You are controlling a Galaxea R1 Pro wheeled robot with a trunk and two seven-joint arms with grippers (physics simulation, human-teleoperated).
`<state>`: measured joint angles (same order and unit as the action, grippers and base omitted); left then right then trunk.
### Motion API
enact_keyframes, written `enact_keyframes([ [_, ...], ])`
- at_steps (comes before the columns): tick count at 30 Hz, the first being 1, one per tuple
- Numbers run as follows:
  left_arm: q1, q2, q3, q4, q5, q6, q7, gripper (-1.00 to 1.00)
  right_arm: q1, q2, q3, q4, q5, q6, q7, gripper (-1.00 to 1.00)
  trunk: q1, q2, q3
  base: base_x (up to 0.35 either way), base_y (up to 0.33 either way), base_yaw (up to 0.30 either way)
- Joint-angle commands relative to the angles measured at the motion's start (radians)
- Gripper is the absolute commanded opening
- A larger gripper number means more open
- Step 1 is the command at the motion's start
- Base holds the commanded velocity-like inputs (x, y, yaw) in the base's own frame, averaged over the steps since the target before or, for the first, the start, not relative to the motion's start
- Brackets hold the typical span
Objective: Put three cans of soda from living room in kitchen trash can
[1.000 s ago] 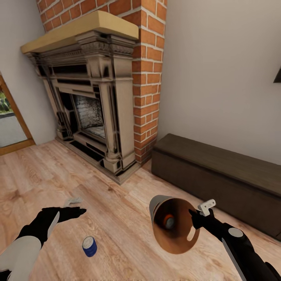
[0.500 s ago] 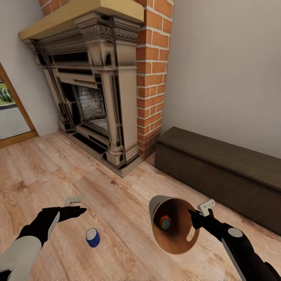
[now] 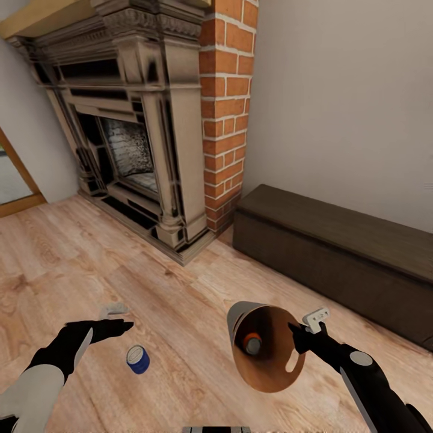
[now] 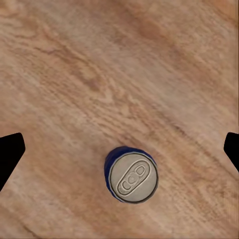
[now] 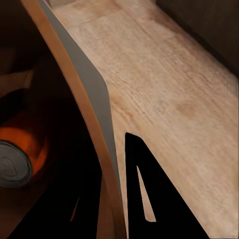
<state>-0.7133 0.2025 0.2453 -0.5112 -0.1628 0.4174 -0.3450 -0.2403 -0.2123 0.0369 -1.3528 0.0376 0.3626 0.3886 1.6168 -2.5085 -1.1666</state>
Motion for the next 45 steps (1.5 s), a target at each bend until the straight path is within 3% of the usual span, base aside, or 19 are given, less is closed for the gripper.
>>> enact_keyframes([
  [1, 0.000, 0.000, 0.000, 0.000, 0.000, 0.000, 0.000, 1.00, 0.000, 0.001, 0.000, -0.001, -0.012, 0.001, 0.004, -1.00, 0.000, 0.000, -0.003, 0.000, 0.000, -0.082],
  [12, 0.000, -0.003, 0.000, 0.022, -0.001, -0.025, 0.003, 1.00, 0.000, 0.002, 0.001, 0.000, -0.012, 0.001, 0.008, -1.00, 0.005, -0.003, -0.045, 0.000, 0.000, -0.014],
  [19, 0.000, -0.021, -0.001, 0.066, 0.000, -0.047, 0.004, 1.00, 0.000, 0.002, 0.000, -0.001, -0.012, 0.001, 0.009, -1.00, 0.008, -0.005, -0.072, 0.000, 0.000, 0.000],
  [36, 0.000, -0.025, -0.001, 0.068, 0.003, -0.052, 0.004, 1.00, 0.000, -0.001, -0.009, -0.017, -0.010, 0.001, 0.008, -1.00, 0.016, -0.009, -0.138, 0.000, 0.000, -0.026],
  [41, 0.000, -0.026, -0.001, 0.068, 0.002, -0.067, 0.004, 1.00, 0.000, -0.001, -0.011, -0.131, -0.009, 0.041, 0.006, -1.00, 0.018, -0.010, -0.157, 0.000, 0.000, 0.000],
  [45, 0.000, -0.029, -0.001, 0.069, 0.002, -0.077, 0.004, 1.00, -0.011, -0.005, -0.011, -0.207, -0.010, 0.143, 0.008, -1.00, 0.020, -0.011, -0.173, 0.000, 0.000, 0.000],
])
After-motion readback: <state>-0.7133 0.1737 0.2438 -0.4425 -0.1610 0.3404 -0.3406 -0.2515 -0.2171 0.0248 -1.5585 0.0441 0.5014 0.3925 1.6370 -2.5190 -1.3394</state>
